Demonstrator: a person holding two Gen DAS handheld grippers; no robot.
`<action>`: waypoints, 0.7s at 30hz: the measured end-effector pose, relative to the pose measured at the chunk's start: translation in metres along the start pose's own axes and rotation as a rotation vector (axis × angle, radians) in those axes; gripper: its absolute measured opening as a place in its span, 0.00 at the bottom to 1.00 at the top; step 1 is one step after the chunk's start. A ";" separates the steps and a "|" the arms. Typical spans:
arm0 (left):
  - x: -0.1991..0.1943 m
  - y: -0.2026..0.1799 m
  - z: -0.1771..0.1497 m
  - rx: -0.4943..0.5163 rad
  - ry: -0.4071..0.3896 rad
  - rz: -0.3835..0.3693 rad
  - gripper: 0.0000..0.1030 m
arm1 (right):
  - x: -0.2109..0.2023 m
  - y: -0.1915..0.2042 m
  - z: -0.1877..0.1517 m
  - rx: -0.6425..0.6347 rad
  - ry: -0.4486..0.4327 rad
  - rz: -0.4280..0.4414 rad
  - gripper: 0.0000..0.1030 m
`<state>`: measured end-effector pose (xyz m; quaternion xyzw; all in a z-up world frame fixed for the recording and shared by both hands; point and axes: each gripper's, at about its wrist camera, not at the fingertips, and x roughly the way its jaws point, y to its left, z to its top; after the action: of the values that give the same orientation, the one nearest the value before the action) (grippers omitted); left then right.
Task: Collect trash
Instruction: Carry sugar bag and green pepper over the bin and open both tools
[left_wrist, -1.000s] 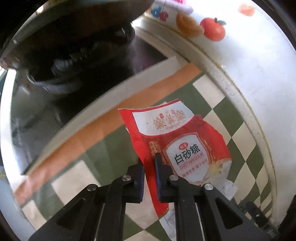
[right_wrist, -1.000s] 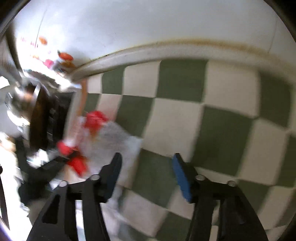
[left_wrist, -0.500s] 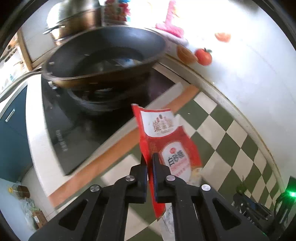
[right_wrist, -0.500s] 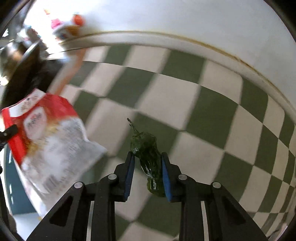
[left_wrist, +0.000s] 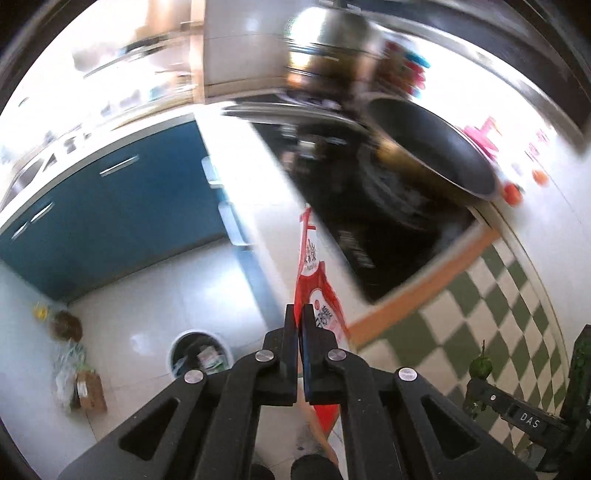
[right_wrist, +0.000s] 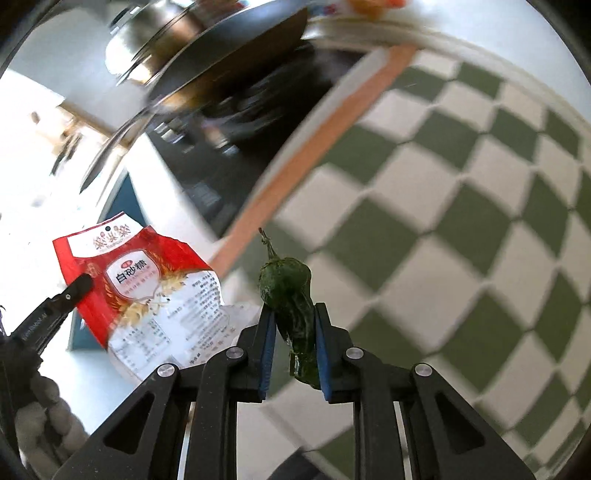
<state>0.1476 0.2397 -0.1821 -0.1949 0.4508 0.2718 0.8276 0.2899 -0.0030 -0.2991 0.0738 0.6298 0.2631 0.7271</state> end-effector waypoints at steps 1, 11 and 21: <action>-0.004 0.018 0.000 -0.018 -0.003 0.016 0.00 | 0.007 0.018 -0.005 -0.018 0.018 0.023 0.20; 0.065 0.210 -0.035 -0.242 0.113 0.137 0.00 | 0.164 0.189 -0.066 -0.274 0.176 0.108 0.20; 0.350 0.332 -0.145 -0.440 0.348 0.080 0.00 | 0.458 0.184 -0.134 -0.249 0.343 0.023 0.20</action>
<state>0.0034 0.5106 -0.5814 -0.3958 0.5235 0.3580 0.6642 0.1396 0.3407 -0.6461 -0.0554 0.7060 0.3561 0.6097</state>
